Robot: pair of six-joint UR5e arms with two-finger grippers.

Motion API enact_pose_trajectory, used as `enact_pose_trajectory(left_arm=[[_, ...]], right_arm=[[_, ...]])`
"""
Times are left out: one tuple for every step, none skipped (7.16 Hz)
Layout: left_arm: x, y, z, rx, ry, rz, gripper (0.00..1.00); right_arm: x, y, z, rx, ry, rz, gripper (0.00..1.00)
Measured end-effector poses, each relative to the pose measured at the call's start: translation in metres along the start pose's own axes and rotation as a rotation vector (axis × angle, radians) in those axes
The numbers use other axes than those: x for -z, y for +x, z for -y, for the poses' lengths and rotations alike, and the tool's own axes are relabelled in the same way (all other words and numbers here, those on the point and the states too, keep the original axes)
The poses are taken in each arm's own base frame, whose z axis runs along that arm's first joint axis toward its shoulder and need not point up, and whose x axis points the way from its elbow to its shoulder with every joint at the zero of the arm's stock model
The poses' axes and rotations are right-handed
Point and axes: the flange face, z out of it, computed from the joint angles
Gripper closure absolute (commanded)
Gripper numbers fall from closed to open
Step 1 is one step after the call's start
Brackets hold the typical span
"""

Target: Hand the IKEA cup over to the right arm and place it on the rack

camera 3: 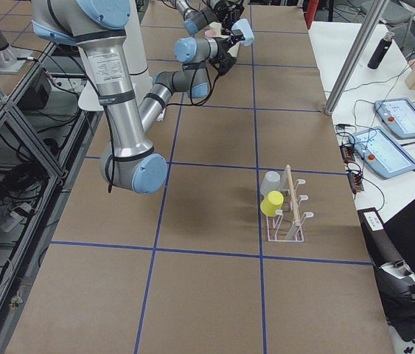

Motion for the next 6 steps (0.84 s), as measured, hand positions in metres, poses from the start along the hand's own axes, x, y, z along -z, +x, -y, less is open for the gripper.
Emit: enact_pose_trajectory(left_arm=[[0.0, -0.005, -0.007, 0.016, -0.034, 0.009, 1.0], [-0.001, -0.012, -0.016, 0.034, -0.069, 0.015, 1.0], [-0.001, -0.019, -0.026, 0.047, -0.105, 0.013, 1.0], [0.0, -0.024, -0.034, 0.059, -0.134, 0.006, 1.0], [0.001, -0.026, -0.04, 0.067, -0.154, 0.0, 1.0], [0.002, -0.027, -0.043, 0.071, -0.165, -0.003, 1.0]], right_arm=[[-0.001, 0.002, -0.005, 0.001, -0.013, -0.005, 0.02], [-0.002, 0.003, -0.011, 0.001, -0.026, -0.008, 0.02], [-0.003, 0.004, -0.015, -0.001, -0.036, -0.011, 0.02], [-0.003, 0.005, -0.017, -0.002, -0.043, -0.014, 0.02], [-0.003, 0.006, -0.018, -0.003, -0.045, -0.016, 0.05], [-0.003, 0.007, -0.019, -0.004, -0.048, -0.019, 0.14]])
